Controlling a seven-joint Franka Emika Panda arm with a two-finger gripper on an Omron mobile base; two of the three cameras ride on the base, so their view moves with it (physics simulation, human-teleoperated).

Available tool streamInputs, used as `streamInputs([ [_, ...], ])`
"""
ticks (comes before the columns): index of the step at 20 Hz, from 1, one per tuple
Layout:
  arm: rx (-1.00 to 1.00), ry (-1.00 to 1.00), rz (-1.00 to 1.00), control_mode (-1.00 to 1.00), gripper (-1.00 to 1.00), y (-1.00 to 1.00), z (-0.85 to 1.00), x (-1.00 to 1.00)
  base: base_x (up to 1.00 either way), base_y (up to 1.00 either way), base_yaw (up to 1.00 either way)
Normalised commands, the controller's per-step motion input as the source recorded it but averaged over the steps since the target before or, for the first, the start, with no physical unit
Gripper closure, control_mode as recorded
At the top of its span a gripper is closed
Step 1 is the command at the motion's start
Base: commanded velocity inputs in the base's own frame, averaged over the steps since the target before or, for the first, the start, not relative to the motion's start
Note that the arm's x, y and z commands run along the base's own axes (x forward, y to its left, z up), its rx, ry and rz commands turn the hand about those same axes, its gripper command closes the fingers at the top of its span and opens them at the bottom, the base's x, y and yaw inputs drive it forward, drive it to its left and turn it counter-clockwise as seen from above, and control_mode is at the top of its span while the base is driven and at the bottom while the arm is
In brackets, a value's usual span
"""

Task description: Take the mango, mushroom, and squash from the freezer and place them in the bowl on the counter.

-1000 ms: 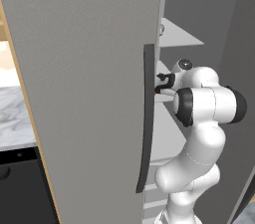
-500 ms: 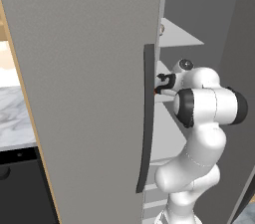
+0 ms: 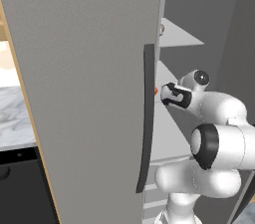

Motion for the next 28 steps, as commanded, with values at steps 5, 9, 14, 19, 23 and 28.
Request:
streamInputs([
  [5, -0.07, -0.28, 0.03, -1.00, 1.00, 0.28, 0.77, -0.94, 0.00, 0.00, 0.00],
  [9, -0.09, -0.10, 0.04, -1.00, 1.00, 0.28, 0.80, -0.70, 0.00, 0.00, 0.00],
  [14, -0.01, 0.08, 0.02, -1.00, 1.00, 0.08, 0.54, -0.52, 0.00, 0.00, 0.00],
  [19, 0.00, 0.27, 0.00, -1.00, 1.00, 0.00, 0.35, -0.29, 0.00, 0.00, 0.00],
  [23, 0.00, 0.43, -0.06, -1.00, 1.00, 0.00, 0.22, -0.33, 0.00, 0.00, 0.00],
  [28, 0.00, 0.38, -0.12, -1.00, 1.00, 0.00, 0.04, -0.80, 0.00, 0.00, 0.00],
])
